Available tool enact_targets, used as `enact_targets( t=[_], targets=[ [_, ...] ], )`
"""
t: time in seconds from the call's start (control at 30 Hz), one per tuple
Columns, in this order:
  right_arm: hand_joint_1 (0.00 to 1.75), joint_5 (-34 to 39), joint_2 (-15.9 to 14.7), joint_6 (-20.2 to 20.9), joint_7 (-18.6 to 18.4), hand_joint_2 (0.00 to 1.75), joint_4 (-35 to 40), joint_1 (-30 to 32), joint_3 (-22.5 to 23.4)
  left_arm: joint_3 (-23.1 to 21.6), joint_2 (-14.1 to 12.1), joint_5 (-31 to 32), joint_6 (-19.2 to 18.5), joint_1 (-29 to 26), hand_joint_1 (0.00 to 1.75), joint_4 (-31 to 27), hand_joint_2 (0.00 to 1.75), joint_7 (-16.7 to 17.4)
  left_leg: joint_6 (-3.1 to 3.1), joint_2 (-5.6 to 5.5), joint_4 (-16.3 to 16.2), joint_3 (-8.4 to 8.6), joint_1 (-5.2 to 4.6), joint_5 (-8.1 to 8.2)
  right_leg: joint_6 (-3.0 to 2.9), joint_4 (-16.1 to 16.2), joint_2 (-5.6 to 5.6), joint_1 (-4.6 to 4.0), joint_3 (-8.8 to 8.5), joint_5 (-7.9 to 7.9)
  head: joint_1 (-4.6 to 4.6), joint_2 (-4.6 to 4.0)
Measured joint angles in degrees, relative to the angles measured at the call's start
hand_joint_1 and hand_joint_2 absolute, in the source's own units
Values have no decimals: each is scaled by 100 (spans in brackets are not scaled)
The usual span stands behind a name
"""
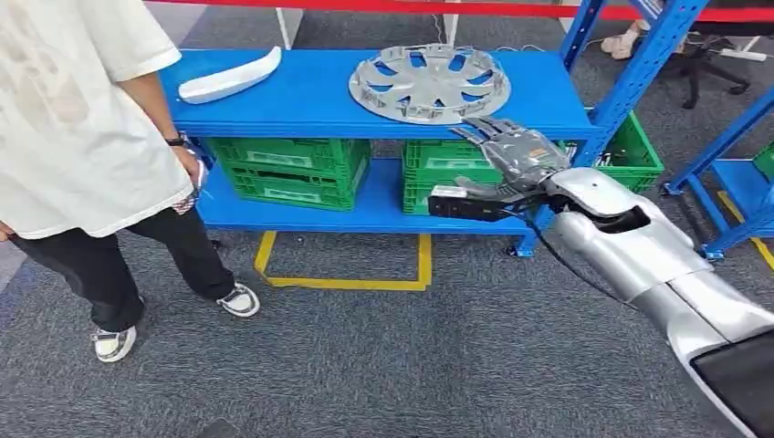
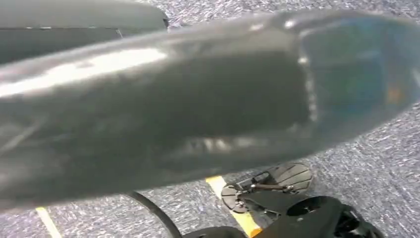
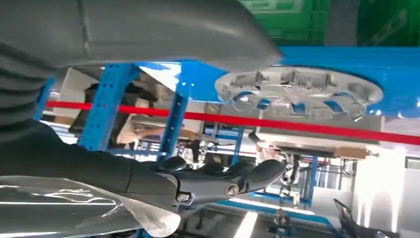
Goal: Take the parts from the cabinet and place them on the table.
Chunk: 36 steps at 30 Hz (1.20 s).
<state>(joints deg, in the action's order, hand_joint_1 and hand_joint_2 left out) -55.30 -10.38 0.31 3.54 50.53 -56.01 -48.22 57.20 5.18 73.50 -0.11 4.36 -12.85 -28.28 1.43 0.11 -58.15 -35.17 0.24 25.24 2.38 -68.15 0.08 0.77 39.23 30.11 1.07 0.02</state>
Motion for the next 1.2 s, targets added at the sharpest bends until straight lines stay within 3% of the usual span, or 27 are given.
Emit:
enact_targets(
  t=[0.03,0.07,0.1,0.2,0.27,0.3,0.37,0.4,0.43,0.47,0.53,0.57,0.6,0.63,0.67,0.7,0.73,0.8,0.9,0.93,0.97,1.0,1.07,1.1,1.2],
  targets=[
    [0,0,0,-13,2,175,0,-7,17,2,4,-2,7,3,0,0,0,0,-28,-1,-27,1,12,18,16,519,-17,14,-262,-243,4,0],
    [0,2,0,-24,0,175,0,-7,24,2,0,-2,9,6,0,0,0,0,-62,-2,-48,-4,13,38,30,818,-23,15,-411,-211,0,0],
    [0,0,2,-30,4,175,0,-20,20,4,-5,-4,13,16,0,0,0,4,-91,-8,-105,-44,-19,44,-13,937,-10,-15,-519,-198,14,0],
    [0,-2,0,-37,2,175,0,10,26,4,-4,-2,13,6,0,0,0,17,-165,-8,-78,-47,-7,-3,-114,886,2,-34,-479,-209,-4,0],
    [0,-2,-2,-42,-4,175,2,-3,59,7,2,-2,13,-1,0,0,0,31,-231,-10,-192,-90,2,145,-213,931,-3,6,-499,-255,-22,0],
    [0,0,7,-42,-4,175,2,-11,57,7,4,-2,13,3,0,0,0,37,-256,-10,-502,-202,6,352,-252,931,-3,6,-498,-257,-42,0],
    [0,0,11,-39,-4,175,0,0,55,7,2,-4,13,4,0,0,0,42,-284,-10,-1440,-585,14,783,-266,930,-2,-5,-498,-253,-39,0],
    [0,0,11,-39,-4,175,0,11,55,7,4,-4,13,0,0,0,0,44,-285,-10,-1766,-722,14,885,-266,929,-2,-10,-498,-253,-44,0],
    [0,-2,11,-39,-4,175,0,18,55,7,4,-4,13,-6,0,0,0,44,-275,-10,-1834,-748,14,855,-266,929,-2,-13,-501,-253,-39,0],
    [0,0,11,-39,-4,175,0,19,55,7,7,-4,13,-8,0,0,0,44,-260,-10,-1679,-664,13,707,-266,927,0,-17,-502,-253,-42,0],
    [0,0,11,-42,-4,175,2,11,57,7,4,-4,13,-4,0,0,0,44,-205,-11,-756,-232,9,192,-264,927,4,-19,-519,-252,-42,0],
    [0,0,13,-41,-4,175,2,6,59,7,0,-4,13,-5,0,0,0,42,-174,-15,-274,-24,4,22,-259,929,2,-19,-520,-248,-39,0],
    [0,2,13,-39,-4,175,0,-1,59,7,0,-4,17,-2,0,0,0,48,-173,-25,-170,43,-25,91,-245,918,6,-57,-493,-244,-39,0],
    [63,4,13,-35,-4,175,0,0,59,7,2,-7,31,3,0,0,0,48,-161,-23,-75,60,-25,124,-220,914,9,-54,-466,-258,-37,0],
    [161,17,15,-18,2,175,0,6,59,9,2,-7,41,-4,0,0,0,55,-159,-28,-97,32,-35,122,-194,924,5,-43,-453,-272,-28,0],
    [175,35,17,0,9,175,0,9,61,9,2,-7,50,-10,0,0,0,55,-145,-28,-99,28,-44,119,-166,951,0,-32,-455,-288,-35,0],
    [175,52,17,41,13,175,0,2,70,9,2,-7,57,-16,0,0,0,57,-93,-28,-31,38,-28,83,-129,955,0,-41,-459,-288,-28,0],
    [175,109,17,90,31,175,-18,-24,109,9,17,-4,61,-7,0,0,0,59,-19,-15,40,66,-1,32,-97,683,0,-30,-282,-25,0,0],
    [175,144,24,155,68,175,-50,-31,107,9,11,-7,72,-2,0,0,0,63,1,-16,31,57,-3,28,-53,-598,0,-16,295,491,0,0],
    [175,144,24,157,68,175,-74,-21,107,11,11,-7,74,-5,0,0,0,63,1,-18,28,58,-2,28,-36,-779,-1,-14,395,483,-2,0],
    [175,146,24,162,68,175,-87,-19,107,11,15,-7,74,-7,0,0,0,66,2,-22,22,61,0,30,-24,-677,-2,-3,362,337,-2,0],
    [175,149,26,162,72,175,-94,-30,111,11,20,-7,74,-6,0,0,0,66,-1,-25,10,61,6,35,-19,-330,-6,2,213,100,-2,0],
    [175,166,33,162,92,175,-96,-72,127,11,26,-4,96,-1,0,0,0,68,-42,-27,-33,65,19,73,-24,711,-19,9,-286,-388,0,0],
    [175,184,42,160,107,175,-101,-93,135,11,17,-4,112,5,0,0,0,70,-76,-24,-39,41,-5,84,-31,834,-17,-16,-399,-250,-2,0],
    [175,197,105,153,129,175,-127,-62,146,13,15,-7,116,-4,0,0,0,66,-144,-26,-64,3,-16,58,-113,895,3,-31,-416,-273,-6,0]
  ],
)
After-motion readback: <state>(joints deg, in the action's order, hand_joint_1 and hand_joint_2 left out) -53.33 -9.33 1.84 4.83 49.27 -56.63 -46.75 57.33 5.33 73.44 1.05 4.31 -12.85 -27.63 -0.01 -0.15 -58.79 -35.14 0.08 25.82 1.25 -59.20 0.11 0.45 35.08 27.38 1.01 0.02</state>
